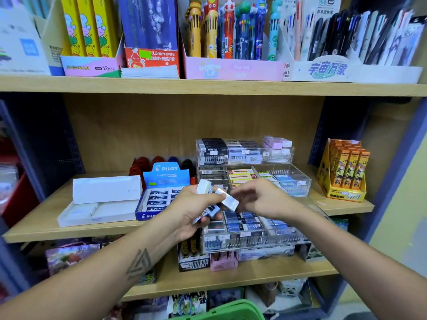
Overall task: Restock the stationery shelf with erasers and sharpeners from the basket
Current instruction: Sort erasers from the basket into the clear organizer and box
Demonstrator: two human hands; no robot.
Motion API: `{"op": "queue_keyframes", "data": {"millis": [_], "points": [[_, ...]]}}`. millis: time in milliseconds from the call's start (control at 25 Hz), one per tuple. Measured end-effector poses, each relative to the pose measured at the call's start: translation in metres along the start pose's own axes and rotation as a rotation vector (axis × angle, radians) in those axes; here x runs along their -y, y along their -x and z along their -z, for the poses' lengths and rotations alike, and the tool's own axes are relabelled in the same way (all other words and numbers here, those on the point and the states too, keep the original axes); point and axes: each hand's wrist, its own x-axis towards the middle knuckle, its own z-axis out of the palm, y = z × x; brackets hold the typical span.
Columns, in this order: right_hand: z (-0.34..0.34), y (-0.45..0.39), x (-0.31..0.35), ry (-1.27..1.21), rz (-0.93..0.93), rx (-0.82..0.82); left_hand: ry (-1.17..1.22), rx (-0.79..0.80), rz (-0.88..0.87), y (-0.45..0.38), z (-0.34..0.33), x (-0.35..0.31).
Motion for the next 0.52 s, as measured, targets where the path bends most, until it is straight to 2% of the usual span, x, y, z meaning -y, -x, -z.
{"op": "queue_keyframes", "data": {"millis": [80,120,240,360,520], "points": [[0.007,0.011,0.009,-0.295,0.003,-0.019,0.002,0.01,-0.004,0.001,-0.004,-0.001],[0.007,0.015,0.013,-0.313,0.021,-0.032,0.015,0.008,-0.004,0.001,-0.007,-0.002],[0.007,0.017,0.012,-0.128,0.073,-0.149,0.089,-0.013,0.022,0.0,-0.017,-0.007],[0.021,0.024,0.005,0.033,0.115,-0.191,0.125,-0.018,0.06,-0.004,-0.035,-0.015],[0.057,0.034,-0.02,0.275,0.064,-0.276,0.137,0.097,0.134,-0.011,-0.074,-0.027]]}}
